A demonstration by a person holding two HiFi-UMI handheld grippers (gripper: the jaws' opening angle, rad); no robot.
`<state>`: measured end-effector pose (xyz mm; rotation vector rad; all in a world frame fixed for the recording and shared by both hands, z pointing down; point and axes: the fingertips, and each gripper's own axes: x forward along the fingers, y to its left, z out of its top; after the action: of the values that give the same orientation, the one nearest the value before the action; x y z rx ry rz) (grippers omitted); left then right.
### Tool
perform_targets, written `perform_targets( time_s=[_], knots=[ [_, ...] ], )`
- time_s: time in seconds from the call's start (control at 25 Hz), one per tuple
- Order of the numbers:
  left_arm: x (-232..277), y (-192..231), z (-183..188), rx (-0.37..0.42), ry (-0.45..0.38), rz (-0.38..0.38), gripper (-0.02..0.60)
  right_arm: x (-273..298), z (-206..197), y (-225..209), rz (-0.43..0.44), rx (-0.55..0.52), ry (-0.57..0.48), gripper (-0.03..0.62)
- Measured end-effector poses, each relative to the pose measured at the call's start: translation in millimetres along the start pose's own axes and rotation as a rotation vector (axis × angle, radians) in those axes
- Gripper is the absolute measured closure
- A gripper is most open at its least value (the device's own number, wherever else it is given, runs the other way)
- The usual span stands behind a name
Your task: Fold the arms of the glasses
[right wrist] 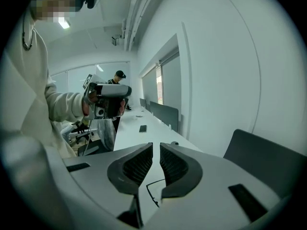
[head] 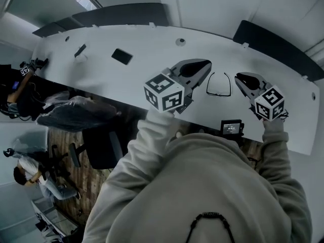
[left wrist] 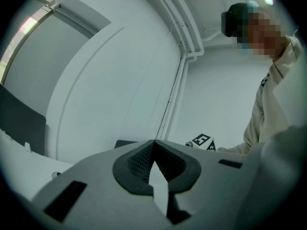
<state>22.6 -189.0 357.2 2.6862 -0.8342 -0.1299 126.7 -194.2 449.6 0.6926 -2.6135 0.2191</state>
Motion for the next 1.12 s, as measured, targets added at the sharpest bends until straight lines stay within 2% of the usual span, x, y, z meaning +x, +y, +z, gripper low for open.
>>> perform_targets(
  time_s=[0.2,0.32,0.4,0.52,0.8,1.0,1.12],
  knots=[
    [-8.7,6.7,-1.2,-0.001,-0.004,0.041,0.577,18.2,-23.0,-11.0,0.014,0.008,0.061,0.569],
    [-16.3,12.1,-2.6,-0.010,-0.009,0.072,0.577,34.1,-46.3,-13.5,0.036,-0.024,0.139,0.569],
    [-21.1,15.0,-3.6,-0.014,-0.012,0.094,0.577,45.7,-70.5,-14.8,0.055,-0.065,0.217,0.567],
    [-29.3,19.2,-6.0,-0.020,-0.016,0.129,0.577,63.3,-115.7,-13.5,0.097,-0.152,0.361,0.525],
    [-57.2,31.7,-10.4,-0.039,-0.036,0.234,0.577,99.5,-205.9,12.0,0.254,-0.354,0.630,0.504],
    [-79.6,36.7,-18.1,-0.048,-0.034,0.302,0.577,123.5,-247.7,16.2,0.293,-0.395,0.691,0.502],
    [-92.4,38.7,-18.0,-0.055,-0.040,0.333,0.577,130.9,-257.6,19.6,0.306,-0.424,0.725,0.502]
  ],
)
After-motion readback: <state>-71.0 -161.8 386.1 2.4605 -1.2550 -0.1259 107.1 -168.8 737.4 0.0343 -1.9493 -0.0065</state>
